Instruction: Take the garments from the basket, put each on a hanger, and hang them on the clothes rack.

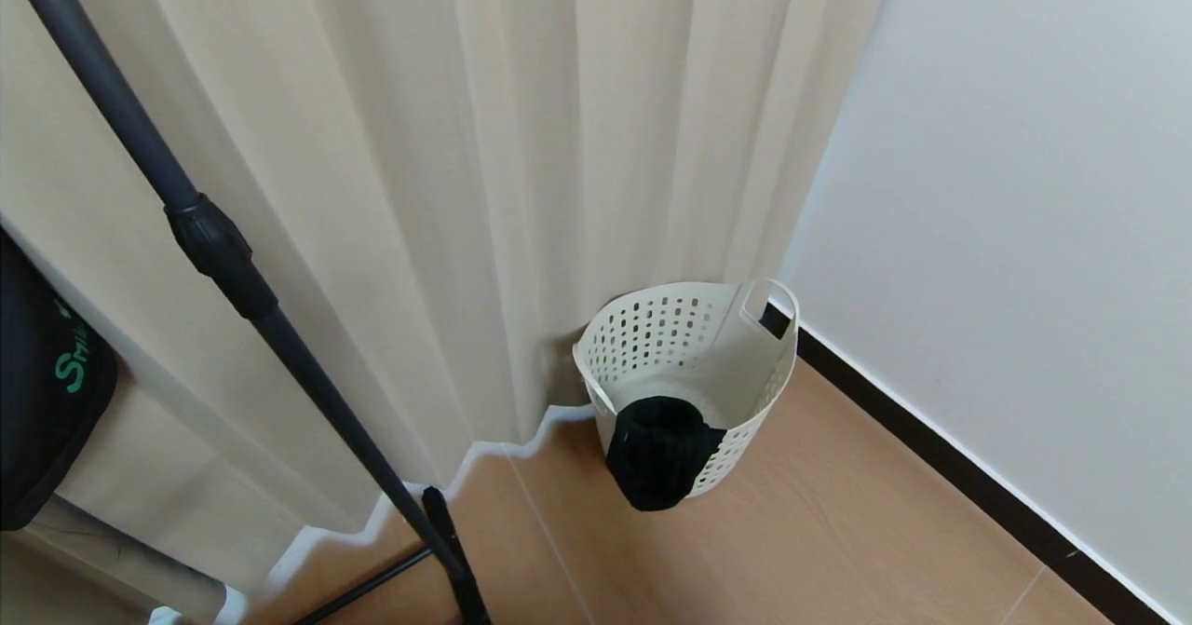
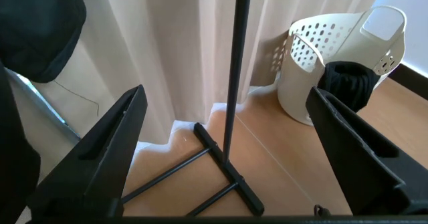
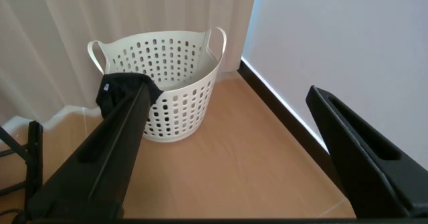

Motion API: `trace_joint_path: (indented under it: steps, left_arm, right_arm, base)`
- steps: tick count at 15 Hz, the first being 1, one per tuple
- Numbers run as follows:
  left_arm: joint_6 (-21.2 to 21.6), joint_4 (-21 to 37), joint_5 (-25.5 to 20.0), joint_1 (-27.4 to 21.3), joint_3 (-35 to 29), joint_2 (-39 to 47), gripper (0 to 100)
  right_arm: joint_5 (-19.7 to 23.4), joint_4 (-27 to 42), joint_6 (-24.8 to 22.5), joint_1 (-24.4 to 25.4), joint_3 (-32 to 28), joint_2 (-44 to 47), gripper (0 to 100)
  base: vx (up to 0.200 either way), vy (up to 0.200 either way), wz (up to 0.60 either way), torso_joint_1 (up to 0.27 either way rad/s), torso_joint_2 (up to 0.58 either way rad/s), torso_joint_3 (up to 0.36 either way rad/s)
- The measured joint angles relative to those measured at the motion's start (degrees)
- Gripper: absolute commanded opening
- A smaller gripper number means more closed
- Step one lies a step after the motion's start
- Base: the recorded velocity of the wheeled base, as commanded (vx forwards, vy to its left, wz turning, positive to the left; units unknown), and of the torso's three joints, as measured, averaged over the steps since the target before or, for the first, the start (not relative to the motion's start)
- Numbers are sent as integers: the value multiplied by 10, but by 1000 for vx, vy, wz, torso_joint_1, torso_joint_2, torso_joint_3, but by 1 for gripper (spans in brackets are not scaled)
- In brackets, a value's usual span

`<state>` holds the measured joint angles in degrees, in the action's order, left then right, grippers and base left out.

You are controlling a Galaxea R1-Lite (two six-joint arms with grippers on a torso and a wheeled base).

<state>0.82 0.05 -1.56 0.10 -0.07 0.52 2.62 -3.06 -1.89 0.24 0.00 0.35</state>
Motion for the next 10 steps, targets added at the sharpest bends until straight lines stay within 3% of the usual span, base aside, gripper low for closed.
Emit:
trace_joint_path:
  steps: [10]
  left_arm:
    - [0, 0, 0, 0, 0, 0, 100]
  right_arm:
    - [0, 0, 0, 0, 0, 0, 100]
  base:
    - [0, 0, 0, 4, 4, -199]
